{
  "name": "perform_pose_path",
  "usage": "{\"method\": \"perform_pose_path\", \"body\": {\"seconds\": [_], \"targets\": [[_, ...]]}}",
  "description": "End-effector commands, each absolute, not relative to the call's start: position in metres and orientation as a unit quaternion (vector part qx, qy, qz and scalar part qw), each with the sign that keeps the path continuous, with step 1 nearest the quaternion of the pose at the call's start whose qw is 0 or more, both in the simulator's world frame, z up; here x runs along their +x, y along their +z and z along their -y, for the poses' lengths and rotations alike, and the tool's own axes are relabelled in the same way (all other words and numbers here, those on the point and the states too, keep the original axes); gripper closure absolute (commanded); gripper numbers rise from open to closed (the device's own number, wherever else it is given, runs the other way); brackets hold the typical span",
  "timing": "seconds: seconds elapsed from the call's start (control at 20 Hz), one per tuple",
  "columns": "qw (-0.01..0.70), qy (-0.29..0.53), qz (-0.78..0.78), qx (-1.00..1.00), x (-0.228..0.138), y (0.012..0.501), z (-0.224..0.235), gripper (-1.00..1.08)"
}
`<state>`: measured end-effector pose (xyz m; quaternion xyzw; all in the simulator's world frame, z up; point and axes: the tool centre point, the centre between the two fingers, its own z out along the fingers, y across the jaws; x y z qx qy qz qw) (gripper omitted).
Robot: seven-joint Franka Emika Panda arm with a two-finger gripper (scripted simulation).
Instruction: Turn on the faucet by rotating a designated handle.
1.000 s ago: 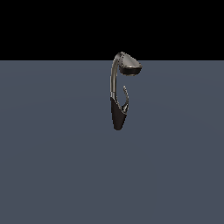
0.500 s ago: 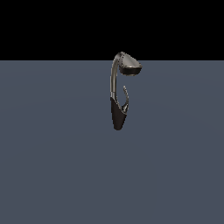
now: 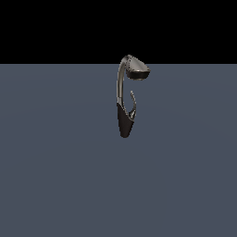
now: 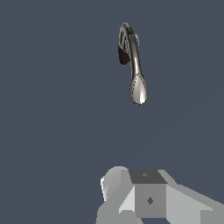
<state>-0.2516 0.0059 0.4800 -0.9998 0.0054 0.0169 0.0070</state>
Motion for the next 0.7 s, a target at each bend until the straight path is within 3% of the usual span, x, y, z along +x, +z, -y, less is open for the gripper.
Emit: {"method": "perform_pose_path", "body": {"seconds": [0.0,0.65], "targets": [[0.013,0.021,-0.014,-1.0,-0.246,0.479,-0.007,1.08],[0.075,0.064,-0.116,-0.988,-0.181,0.458,-0.013,1.08]]}}
